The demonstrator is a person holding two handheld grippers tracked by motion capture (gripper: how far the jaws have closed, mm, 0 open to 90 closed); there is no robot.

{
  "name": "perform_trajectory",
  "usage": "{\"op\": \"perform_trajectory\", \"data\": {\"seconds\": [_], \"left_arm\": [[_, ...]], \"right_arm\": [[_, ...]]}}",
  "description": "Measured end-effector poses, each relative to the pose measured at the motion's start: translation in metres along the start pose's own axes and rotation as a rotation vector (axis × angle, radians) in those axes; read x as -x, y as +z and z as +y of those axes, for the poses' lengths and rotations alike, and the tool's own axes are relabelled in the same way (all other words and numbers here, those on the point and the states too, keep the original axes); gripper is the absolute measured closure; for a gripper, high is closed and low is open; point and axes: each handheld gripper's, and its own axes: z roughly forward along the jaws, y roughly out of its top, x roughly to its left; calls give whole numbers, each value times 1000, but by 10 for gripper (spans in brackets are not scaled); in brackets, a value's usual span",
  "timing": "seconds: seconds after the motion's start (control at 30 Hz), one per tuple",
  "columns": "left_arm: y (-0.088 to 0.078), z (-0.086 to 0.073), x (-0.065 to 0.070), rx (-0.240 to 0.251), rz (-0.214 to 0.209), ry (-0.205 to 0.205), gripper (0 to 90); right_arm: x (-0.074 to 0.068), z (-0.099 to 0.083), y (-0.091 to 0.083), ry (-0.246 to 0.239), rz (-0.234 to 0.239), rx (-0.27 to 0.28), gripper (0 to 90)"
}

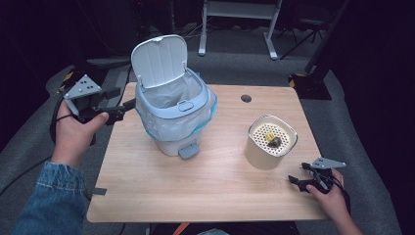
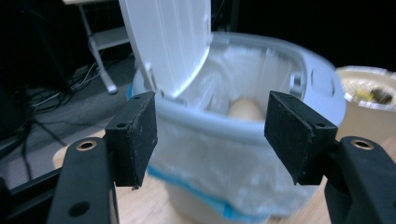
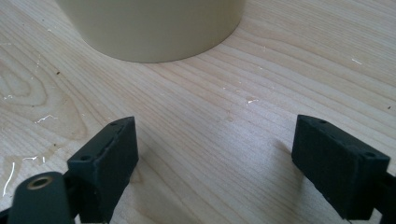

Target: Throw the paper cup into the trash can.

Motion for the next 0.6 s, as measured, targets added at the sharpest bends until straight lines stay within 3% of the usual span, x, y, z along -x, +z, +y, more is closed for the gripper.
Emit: {"op": "perform_trajectory", "data": {"seconds": [0.23, 0.6], "left_arm": [[12, 17, -8, 62, -19, -3, 352], [47, 37, -20, 76, 63, -22, 329]], "right_arm": [[0, 0, 0, 0, 0, 0, 147], [0, 0, 0, 0, 1, 0, 147]]}}
